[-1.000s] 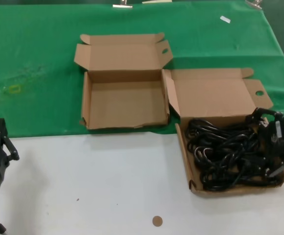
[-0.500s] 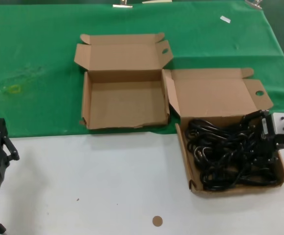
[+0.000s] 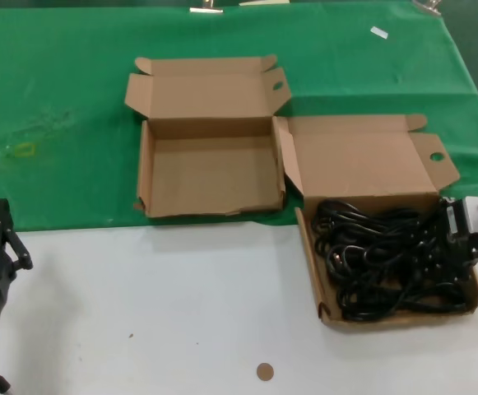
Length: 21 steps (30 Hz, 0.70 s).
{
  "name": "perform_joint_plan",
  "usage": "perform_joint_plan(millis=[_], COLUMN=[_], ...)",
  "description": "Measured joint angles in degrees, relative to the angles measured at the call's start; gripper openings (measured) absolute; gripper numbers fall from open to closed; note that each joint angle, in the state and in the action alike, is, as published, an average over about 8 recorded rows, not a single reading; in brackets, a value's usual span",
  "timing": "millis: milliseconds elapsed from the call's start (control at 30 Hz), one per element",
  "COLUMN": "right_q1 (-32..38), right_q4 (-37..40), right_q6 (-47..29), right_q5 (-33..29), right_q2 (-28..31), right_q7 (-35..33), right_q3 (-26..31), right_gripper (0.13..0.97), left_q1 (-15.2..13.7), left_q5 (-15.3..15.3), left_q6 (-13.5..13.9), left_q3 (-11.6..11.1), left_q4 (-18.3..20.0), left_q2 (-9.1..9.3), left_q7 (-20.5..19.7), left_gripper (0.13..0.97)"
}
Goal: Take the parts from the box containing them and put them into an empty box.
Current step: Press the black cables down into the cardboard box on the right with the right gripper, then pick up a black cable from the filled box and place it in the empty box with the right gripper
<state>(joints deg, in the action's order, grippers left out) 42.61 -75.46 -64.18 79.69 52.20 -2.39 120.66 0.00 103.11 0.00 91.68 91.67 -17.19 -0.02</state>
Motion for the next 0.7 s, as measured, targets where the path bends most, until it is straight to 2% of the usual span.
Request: perform_joint_plan(millis=[167, 467, 700], right_q1=[-0.6, 0.4, 3.4], right_q4=[-2.0, -5.8, -8.8], right_q6=[-1.1, -3.6, -5.4], right_q5=[-0.4, -1.2, -2.3], right_q2=[0.8, 1.7, 0.8], right_q7=[1.9, 4.5, 6.7], right_q3=[-1.2, -2.8, -3.4], right_gripper=[0.237, 0.164, 0.162], left_q1=[0.0, 0.0, 0.0], left_q5=[0.0, 0.0, 0.0], left_q6=[0.0, 0.0, 0.0], left_q3=[0.0, 0.0, 0.0], left_q4=[0.0, 0.0, 0.0], left_q2=[0.0, 0.0, 0.0], left_q7=[0.0, 0.0, 0.0], left_gripper=[0.144, 0.144, 0.144])
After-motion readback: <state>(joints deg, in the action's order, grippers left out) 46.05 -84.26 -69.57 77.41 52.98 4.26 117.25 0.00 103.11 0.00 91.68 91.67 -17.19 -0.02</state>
